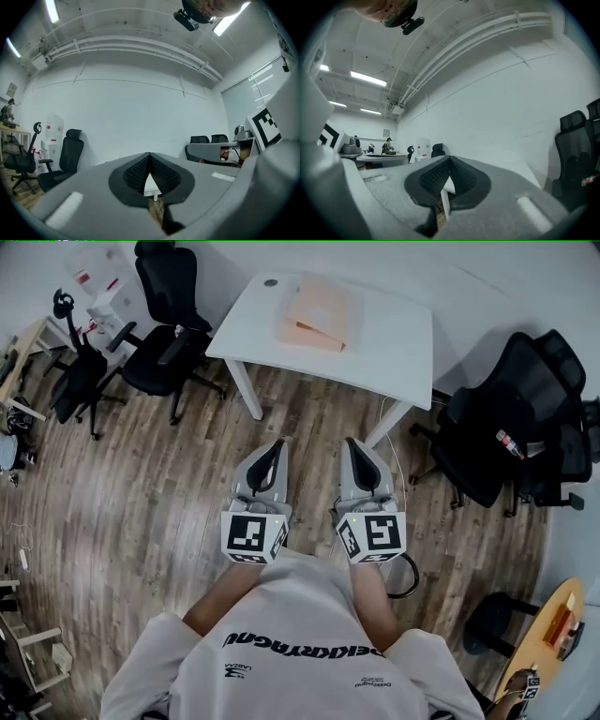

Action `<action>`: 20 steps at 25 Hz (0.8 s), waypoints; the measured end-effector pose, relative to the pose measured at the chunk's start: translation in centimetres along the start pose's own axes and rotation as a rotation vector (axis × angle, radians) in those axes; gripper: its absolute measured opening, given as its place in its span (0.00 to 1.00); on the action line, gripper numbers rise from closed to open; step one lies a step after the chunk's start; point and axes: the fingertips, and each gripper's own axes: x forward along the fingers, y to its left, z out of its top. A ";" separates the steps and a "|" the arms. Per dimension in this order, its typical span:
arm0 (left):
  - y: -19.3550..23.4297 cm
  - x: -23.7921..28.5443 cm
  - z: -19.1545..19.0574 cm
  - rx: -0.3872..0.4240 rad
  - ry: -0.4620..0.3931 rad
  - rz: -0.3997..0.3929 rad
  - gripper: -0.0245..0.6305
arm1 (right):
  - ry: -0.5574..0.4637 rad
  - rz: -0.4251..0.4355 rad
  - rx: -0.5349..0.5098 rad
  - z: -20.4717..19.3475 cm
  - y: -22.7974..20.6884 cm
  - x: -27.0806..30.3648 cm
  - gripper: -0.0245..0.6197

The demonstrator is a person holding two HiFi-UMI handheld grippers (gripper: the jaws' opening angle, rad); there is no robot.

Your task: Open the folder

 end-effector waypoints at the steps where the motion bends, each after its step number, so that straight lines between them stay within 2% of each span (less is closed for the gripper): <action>1: 0.8 1.2 0.0 -0.010 -0.006 0.001 0.03 | 0.003 0.000 -0.004 -0.1 -0.4 1.3 0.04; 12: 12.0 17.4 0.7 -0.062 0.016 -0.012 0.03 | 0.046 -0.031 -0.021 -0.2 -4.5 19.6 0.04; 20: 19.7 29.1 0.9 -0.089 0.055 -0.061 0.03 | 0.086 -0.089 -0.011 -0.6 -7.7 32.7 0.04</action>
